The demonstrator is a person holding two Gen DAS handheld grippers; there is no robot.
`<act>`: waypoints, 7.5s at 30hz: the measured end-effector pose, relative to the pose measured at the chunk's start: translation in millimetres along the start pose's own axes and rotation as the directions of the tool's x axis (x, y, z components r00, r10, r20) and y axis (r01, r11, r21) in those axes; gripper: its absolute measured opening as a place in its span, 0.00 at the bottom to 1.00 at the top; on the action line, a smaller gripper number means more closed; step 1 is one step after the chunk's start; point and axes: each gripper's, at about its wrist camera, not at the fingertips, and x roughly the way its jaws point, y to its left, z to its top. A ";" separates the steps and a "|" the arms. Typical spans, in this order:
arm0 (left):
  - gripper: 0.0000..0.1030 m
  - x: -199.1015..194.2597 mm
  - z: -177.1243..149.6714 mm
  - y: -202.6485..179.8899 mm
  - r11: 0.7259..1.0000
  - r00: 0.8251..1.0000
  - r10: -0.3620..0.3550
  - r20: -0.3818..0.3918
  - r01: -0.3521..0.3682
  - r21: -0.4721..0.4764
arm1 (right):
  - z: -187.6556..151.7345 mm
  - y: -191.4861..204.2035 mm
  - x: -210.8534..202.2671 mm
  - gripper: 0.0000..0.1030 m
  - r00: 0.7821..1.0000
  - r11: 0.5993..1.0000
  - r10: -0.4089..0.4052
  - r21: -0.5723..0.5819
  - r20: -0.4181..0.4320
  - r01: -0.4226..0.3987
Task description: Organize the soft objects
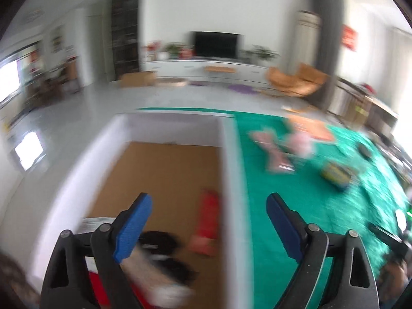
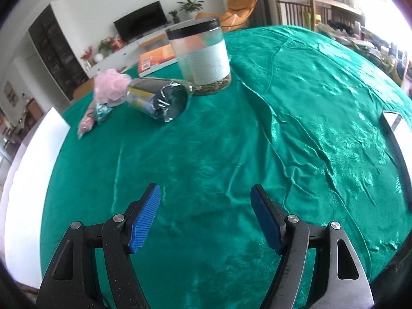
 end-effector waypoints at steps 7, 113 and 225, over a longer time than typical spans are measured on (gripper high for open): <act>0.98 70.3 -50.3 -127.4 0.961 0.957 -0.212 -0.198 0.241 0.138 | -9.2 7.1 1.8 0.73 0.999 0.998 -0.051 -0.027 -0.019 0.050; 1.00 218.3 -61.2 -149.4 0.984 0.966 -0.048 -0.253 0.090 0.156 | 6.0 -33.3 15.9 0.82 0.969 0.967 -0.246 -0.067 0.002 0.246; 1.00 219.9 -64.1 -201.8 0.953 0.955 -0.120 -0.272 0.188 0.237 | 8.8 -26.0 21.6 0.87 0.968 0.967 -0.249 -0.056 -0.003 0.249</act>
